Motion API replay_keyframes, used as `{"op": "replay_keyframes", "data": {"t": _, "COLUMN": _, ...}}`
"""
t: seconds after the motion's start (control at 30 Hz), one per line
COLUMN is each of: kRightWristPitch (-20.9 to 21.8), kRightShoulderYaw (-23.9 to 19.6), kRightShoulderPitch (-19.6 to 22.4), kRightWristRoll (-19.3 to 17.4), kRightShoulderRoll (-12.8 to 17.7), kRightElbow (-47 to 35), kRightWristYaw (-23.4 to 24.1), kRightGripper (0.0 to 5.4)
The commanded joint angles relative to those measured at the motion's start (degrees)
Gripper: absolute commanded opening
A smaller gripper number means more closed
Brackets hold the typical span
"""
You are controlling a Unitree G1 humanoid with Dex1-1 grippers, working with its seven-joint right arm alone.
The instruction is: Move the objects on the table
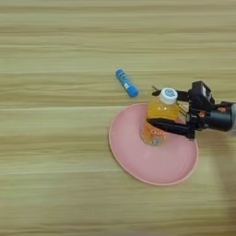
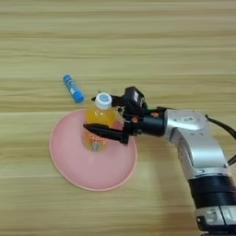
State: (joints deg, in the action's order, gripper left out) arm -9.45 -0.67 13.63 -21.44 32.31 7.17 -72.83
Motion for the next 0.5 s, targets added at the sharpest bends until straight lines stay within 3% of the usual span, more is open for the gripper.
{"op": "replay_keyframes", "data": {"t": 0.03, "kRightWristPitch": 1.19, "kRightShoulderYaw": -3.05, "kRightShoulderPitch": 5.54, "kRightWristRoll": -1.49, "kRightShoulderRoll": 0.4, "kRightElbow": -1.46, "kRightWristYaw": 3.29, "kRightGripper": 5.32}}
{"op": "replay_keyframes", "data": {"t": 0.5, "kRightWristPitch": 0.39, "kRightShoulderYaw": -7.9, "kRightShoulderPitch": 7.53, "kRightWristRoll": -7.92, "kRightShoulderRoll": -2.04, "kRightElbow": -4.36, "kRightWristYaw": 4.02, "kRightGripper": 5.39}}
